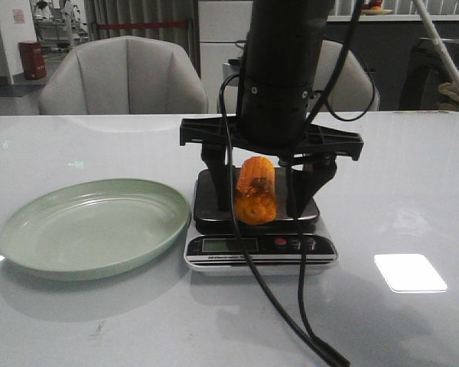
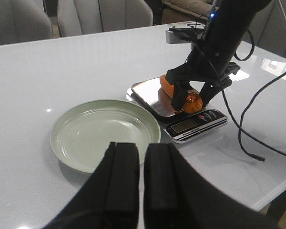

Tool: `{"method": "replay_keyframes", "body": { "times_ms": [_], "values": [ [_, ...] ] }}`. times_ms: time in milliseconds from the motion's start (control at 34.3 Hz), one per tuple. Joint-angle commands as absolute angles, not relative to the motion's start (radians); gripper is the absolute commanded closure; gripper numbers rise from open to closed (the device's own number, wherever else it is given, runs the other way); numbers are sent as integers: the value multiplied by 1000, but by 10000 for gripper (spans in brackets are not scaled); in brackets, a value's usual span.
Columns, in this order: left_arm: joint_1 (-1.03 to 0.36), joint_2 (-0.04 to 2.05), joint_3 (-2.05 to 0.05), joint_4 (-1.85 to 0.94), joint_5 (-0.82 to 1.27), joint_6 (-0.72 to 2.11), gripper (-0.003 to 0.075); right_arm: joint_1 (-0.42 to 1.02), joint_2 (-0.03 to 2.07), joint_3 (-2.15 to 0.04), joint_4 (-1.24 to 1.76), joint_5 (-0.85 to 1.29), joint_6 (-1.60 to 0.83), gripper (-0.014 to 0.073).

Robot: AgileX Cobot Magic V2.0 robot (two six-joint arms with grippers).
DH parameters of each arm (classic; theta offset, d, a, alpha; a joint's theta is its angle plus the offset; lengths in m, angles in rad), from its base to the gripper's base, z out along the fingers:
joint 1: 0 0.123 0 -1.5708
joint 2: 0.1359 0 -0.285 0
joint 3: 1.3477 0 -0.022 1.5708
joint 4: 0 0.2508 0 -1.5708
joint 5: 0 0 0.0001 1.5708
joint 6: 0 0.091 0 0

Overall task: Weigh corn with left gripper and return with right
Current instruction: 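Lower the right gripper over the corn on the scale and grasp it, then carry the corn with the right gripper onto the green plate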

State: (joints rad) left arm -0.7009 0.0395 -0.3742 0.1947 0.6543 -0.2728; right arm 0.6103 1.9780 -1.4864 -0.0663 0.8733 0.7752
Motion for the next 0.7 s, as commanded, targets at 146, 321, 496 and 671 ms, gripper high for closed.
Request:
{"method": "replay_keyframes", "body": {
  "times_ms": [146,321,496,671],
  "values": [
    [-703,51,-399,202,572,-273,577,621,1928,-1601,-68,879,774,401],
    [-703,51,-399,202,572,-273,577,677,1929,-1686,-68,866,772,421],
    [-703,51,-399,202,570,-273,577,766,1949,-1699,-54,746,772,421],
    [-703,51,-399,202,565,-273,577,819,2006,-1712,0,687,772,421]
  ]
}}
